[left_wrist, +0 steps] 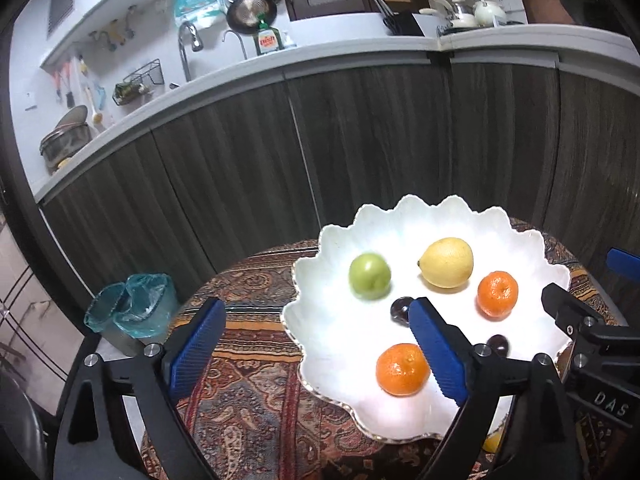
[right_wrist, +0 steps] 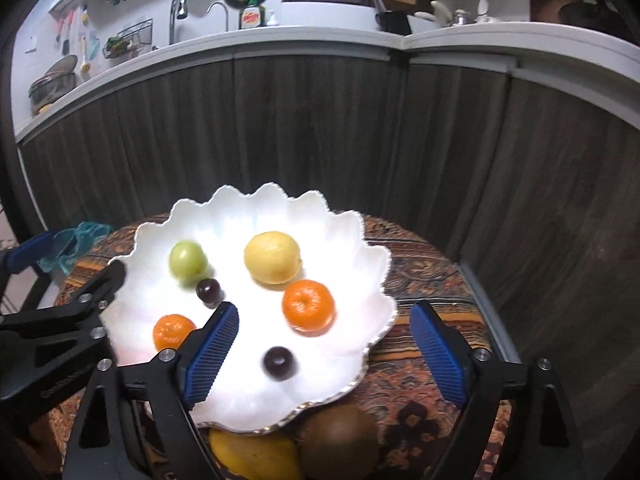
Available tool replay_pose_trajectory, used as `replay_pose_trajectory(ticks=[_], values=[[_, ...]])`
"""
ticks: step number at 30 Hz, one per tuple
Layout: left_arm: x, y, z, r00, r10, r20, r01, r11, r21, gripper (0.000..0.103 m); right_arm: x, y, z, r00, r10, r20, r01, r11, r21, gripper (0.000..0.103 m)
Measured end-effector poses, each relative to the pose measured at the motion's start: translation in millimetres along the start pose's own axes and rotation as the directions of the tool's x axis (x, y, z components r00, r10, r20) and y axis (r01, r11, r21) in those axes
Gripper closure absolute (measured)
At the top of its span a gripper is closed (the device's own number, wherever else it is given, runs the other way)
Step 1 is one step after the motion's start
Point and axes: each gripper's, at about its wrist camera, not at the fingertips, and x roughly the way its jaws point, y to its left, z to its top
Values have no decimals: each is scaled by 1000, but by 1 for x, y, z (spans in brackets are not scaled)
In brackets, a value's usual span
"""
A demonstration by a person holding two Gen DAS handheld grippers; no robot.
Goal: Organize fruits
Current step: 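Carry the apple and plum over the bowl and open both tools, then withdraw both open tools from the bowl toward the small fruits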
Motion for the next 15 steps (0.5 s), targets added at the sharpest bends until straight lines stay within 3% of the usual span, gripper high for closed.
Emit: replay_pose_trajectory(ticks=[15], values=[[-51, 10, 0, 999, -22, 43, 23, 999, -29, 9, -53, -4, 6, 997, -12, 80, 12, 1000, -2, 14]])
